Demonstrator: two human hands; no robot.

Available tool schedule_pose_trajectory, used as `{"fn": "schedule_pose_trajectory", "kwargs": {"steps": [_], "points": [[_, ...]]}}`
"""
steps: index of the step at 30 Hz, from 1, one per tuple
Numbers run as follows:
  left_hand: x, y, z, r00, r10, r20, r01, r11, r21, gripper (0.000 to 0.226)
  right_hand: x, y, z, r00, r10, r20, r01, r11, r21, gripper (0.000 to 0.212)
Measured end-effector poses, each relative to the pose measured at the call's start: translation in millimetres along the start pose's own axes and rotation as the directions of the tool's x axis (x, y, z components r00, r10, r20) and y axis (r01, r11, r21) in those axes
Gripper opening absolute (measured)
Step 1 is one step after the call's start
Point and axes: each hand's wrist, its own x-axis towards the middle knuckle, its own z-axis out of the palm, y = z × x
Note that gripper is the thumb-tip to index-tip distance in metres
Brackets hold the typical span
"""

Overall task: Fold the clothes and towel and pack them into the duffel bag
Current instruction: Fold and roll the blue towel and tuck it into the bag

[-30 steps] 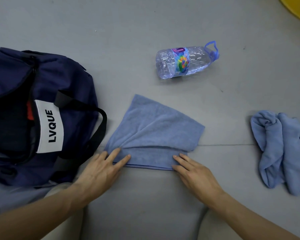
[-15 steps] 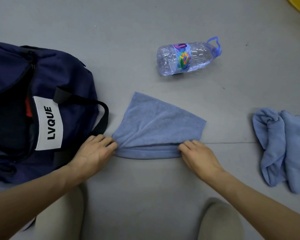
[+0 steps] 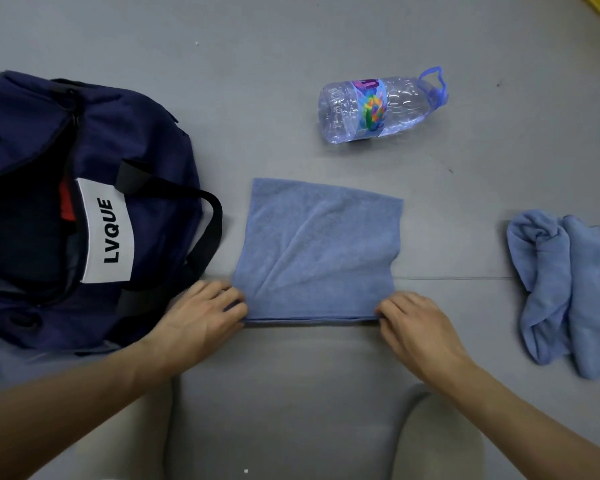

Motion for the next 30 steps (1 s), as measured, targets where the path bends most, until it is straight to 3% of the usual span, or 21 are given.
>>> {"fn": "schedule_pose_trajectory", "kwargs": {"steps": [5,11,15,20,24,30], "points": [[-11.2,11.9,6.6,0.995,0.056,0.086,-0.052,0.997,-0.048,0.014,-43.9,-8.6,15.7,0.995,-0.048,0.09,0.047,0.999,0.011,0.017],[-1.4,7.6,-0.4,0.985,0.072,0.157,-0.06,0.995,-0.085,0.022,-41.1,0.6,6.7,0.97,-0.04,0.238,0.003,0.988,0.157,0.028],[6.6,-4.5,-10.7,0.948,-0.04,0.315,0.14,0.943,-0.302,0.006,-19.3,2.4,-20.6,0.939,0.029,0.343,-0.148,0.934,0.324,0.026],[34.2,-12.0,-79.9,0.839,-0.159,0.521,0.431,0.779,-0.456,0.016,18.6,-0.7,-87.1,0.872,0.126,0.474,-0.354,0.83,0.431,0.009],[52.7,-19.6,-154.2,0.867,-0.285,0.408,0.432,0.839,-0.332,0.018,48.3,-4.2,-158.8,0.913,0.198,0.357,-0.355,0.817,0.454,0.014],[82.1,-26.5,-284.1,0.906,-0.42,0.055,0.421,0.876,-0.237,0.006,86.7,-10.1,-270.6,0.956,0.287,0.056,-0.281,0.848,0.449,0.016]]}}
